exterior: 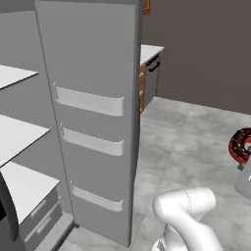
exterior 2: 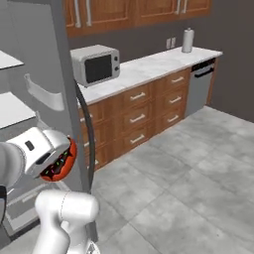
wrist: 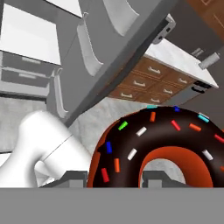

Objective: Take the cake and donut from the fridge and place them on the empty tray on the dining counter.

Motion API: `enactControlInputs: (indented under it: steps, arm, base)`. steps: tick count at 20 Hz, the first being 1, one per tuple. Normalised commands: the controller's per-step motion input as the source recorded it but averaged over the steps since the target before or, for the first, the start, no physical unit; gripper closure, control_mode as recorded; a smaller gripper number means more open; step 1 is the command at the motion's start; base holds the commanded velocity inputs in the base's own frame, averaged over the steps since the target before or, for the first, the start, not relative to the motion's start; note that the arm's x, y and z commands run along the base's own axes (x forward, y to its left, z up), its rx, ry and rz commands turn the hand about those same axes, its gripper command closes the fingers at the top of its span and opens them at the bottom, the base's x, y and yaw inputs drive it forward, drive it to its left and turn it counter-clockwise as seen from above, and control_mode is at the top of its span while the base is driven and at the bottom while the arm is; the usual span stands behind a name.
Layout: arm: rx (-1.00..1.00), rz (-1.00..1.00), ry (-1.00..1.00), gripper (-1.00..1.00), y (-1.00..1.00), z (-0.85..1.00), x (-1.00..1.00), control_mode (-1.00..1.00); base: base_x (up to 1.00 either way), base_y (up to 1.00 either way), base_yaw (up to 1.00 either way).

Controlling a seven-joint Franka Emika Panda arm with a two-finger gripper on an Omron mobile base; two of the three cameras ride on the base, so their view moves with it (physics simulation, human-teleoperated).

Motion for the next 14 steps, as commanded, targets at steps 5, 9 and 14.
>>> enactControlInputs:
  steps: [5,9,14]
  arm:
    - [0.00,0.00,0.00,1.00,0.00,0.00,0.00,1.00]
    - [0.00,0.00,0.00,1.00,0.00,0.00,0.00,1.00]
    - [0.00,0.00,0.00,1.00,0.00,0.00,0.00,1.00]
  base:
    - [-0.29,-0.11,-0.73]
    - [-0.28,-0.11,-0.71]
    - [-0.35,-0.07,-0.69]
